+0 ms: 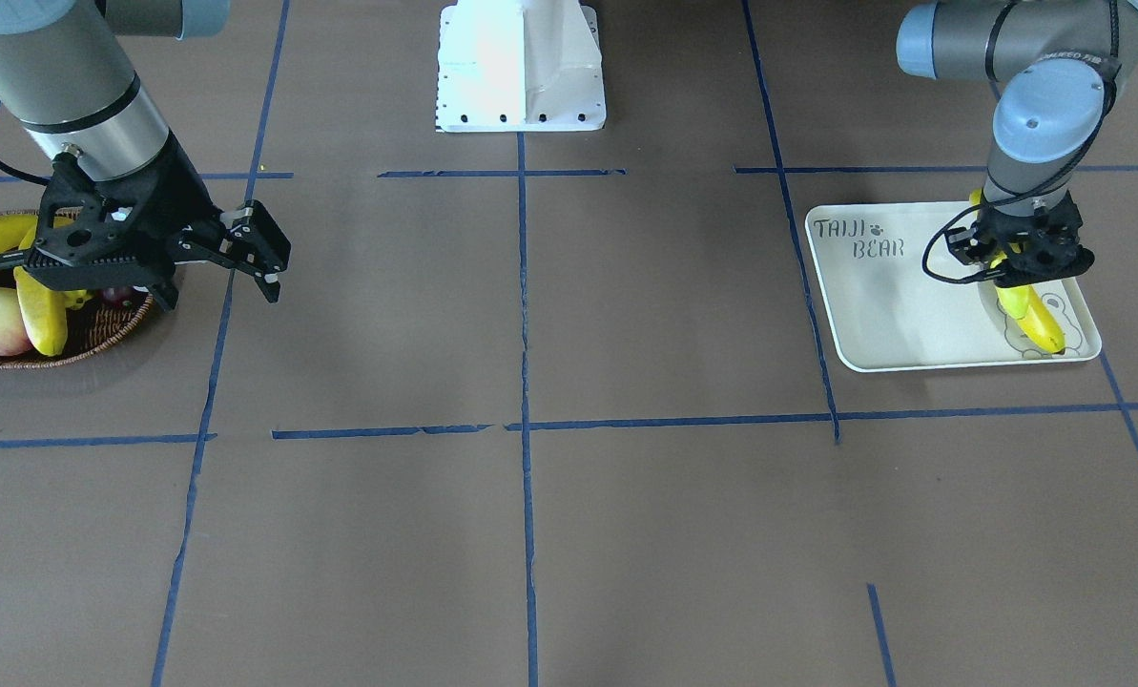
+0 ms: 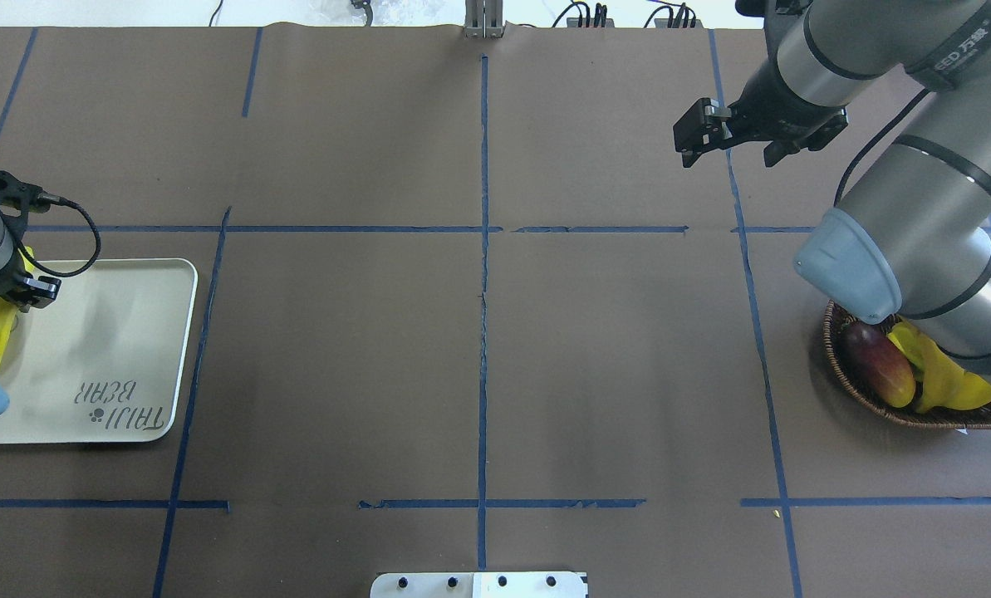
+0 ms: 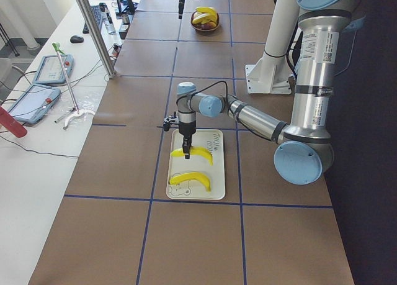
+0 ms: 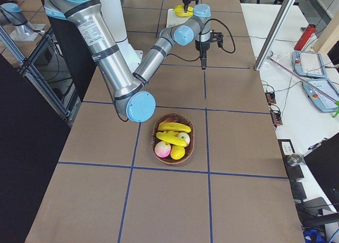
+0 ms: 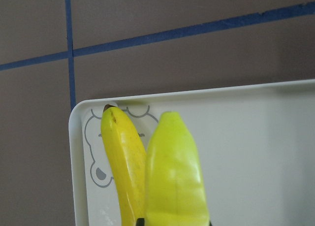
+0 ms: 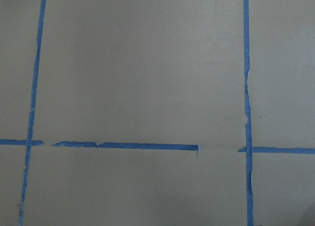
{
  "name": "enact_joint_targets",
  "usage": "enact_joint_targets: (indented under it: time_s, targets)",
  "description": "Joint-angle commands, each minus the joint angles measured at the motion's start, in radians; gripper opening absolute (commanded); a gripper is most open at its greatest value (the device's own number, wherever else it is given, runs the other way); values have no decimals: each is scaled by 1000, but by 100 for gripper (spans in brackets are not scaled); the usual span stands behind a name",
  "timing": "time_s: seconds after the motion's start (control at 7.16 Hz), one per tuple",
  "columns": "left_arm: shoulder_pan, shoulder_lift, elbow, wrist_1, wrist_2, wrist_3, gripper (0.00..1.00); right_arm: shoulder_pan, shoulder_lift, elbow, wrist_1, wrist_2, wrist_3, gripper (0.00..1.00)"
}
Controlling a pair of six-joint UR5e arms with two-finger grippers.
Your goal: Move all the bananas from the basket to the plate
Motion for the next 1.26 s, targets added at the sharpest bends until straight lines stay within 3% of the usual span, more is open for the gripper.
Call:
enact_joint_targets:
  time_s: [0.0,0.28,0.7,0.84,1.12]
  targets:
    - [0,11,36,-31,50,40,8,-1,1,0,1,0,0,100]
    - [0,2,70,-33,54,59,30,-1,1,3,1,0,0,100]
    - [0,-6,91,-36,72,59,79,-1,1,9,1,1,0,100]
    - [0,-8,75,-36,72,57,100,-1,3,10,1,1,0,100]
    - [-3,-8,9,-28,69,62,100,1,3,9,1,1,0,100]
